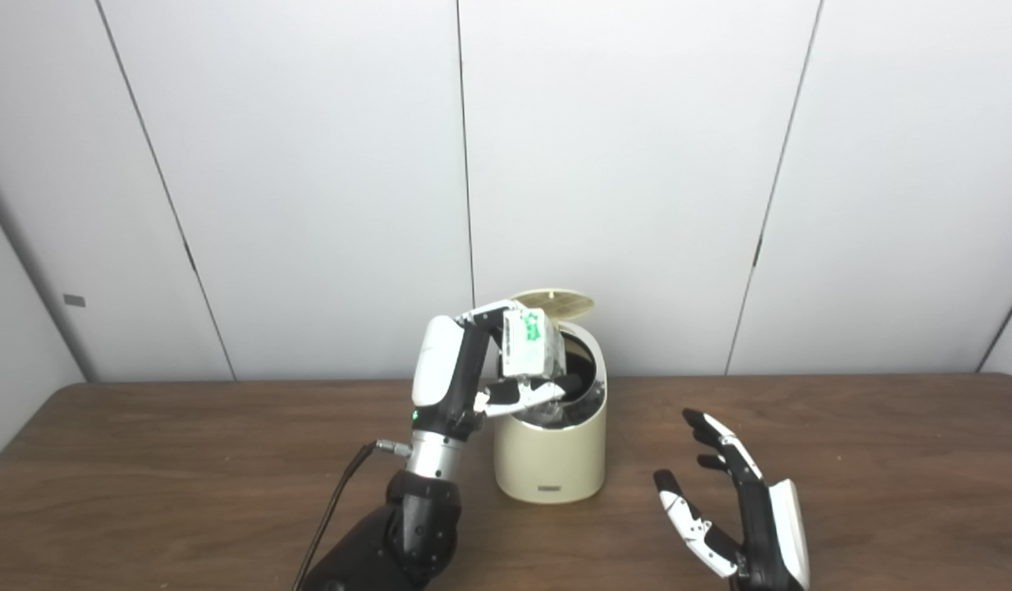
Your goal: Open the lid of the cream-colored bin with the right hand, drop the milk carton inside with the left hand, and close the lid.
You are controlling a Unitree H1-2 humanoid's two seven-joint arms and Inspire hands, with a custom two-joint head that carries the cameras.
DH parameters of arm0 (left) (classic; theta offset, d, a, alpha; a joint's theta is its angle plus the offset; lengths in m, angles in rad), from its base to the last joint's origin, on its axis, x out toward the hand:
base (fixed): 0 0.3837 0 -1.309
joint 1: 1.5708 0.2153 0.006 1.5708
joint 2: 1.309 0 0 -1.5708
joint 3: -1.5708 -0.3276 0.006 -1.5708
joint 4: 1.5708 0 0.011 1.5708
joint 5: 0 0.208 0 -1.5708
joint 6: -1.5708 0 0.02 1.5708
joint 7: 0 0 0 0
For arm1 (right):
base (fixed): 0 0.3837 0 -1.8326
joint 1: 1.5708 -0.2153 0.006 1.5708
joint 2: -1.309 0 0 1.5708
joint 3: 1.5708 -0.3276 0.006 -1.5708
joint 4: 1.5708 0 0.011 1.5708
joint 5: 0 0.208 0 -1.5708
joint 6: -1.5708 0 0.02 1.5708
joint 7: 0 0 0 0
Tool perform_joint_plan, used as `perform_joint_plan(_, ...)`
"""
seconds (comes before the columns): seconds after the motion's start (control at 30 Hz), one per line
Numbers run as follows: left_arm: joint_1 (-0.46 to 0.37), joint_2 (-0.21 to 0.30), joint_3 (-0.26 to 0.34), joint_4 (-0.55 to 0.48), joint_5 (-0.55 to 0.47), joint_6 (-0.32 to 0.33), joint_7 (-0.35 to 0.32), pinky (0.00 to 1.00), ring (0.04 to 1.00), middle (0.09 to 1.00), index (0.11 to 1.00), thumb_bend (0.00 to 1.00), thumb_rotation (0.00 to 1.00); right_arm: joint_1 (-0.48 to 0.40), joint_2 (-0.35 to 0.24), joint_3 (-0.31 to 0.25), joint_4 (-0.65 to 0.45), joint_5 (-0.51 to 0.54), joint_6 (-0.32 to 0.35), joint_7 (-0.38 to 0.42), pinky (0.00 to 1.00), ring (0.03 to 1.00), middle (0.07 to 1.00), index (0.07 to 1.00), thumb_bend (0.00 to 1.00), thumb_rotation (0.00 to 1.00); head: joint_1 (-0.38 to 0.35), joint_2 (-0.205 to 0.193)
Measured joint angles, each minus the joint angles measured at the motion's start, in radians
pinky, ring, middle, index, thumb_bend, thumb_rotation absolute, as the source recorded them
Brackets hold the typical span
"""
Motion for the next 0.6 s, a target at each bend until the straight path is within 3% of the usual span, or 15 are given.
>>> perform_joint_plan(0.6,-0.056,0.010,-0.073,0.126,0.096,-0.017,0.085,0.30,0.422,0.490,0.491,0.50,0.00,0.013,0.027,0.009,-0.014,-0.006,0.017,0.002,0.69,0.792,0.810,0.797,0.19,0.46,-0.002,0.014)
